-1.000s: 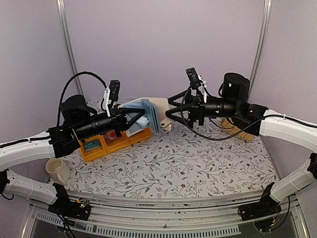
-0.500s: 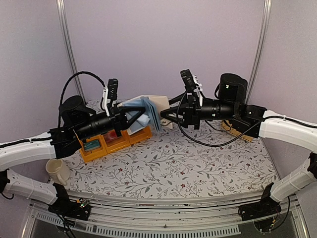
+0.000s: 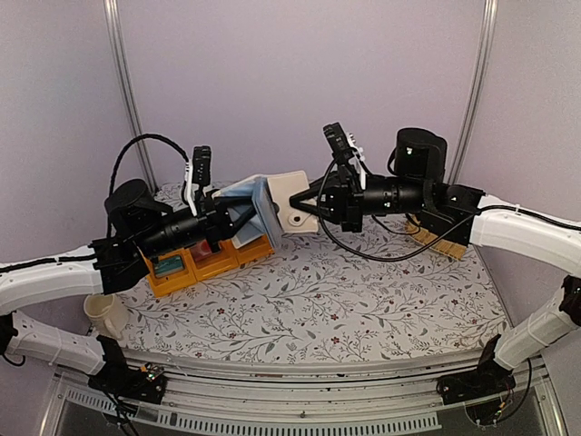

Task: Take the credit cards out of the card holder
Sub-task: Adjust the card holder, then pass from the left arm to the right

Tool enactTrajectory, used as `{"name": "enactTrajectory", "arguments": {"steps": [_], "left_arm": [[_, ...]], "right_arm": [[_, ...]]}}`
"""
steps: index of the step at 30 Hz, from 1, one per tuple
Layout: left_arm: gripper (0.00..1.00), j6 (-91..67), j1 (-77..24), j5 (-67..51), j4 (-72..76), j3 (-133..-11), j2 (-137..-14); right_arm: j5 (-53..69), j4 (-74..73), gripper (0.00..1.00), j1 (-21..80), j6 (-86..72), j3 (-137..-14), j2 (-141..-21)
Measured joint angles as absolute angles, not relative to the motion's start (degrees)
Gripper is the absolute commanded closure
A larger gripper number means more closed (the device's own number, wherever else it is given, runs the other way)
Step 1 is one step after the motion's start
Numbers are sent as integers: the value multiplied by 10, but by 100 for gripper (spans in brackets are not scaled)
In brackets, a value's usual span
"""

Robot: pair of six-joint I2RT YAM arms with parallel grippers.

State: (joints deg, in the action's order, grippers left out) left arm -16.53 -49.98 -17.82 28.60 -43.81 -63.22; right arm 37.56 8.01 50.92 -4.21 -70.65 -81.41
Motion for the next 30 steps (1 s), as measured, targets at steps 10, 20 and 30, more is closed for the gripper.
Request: {"name": "enactTrajectory", "arguments": {"steps": [10, 20, 30], "left_arm": [[100, -165, -502, -187, 293, -423, -635], [100, -166, -502, -197, 284, -424, -650], [100, -166, -502, -198, 282, -424, -650]], "right_arm": [[346, 11, 48, 491, -59, -727, -809], [351, -1, 33, 493, -68, -767, -827], [342, -22, 95, 509, -58, -768, -848]]}}
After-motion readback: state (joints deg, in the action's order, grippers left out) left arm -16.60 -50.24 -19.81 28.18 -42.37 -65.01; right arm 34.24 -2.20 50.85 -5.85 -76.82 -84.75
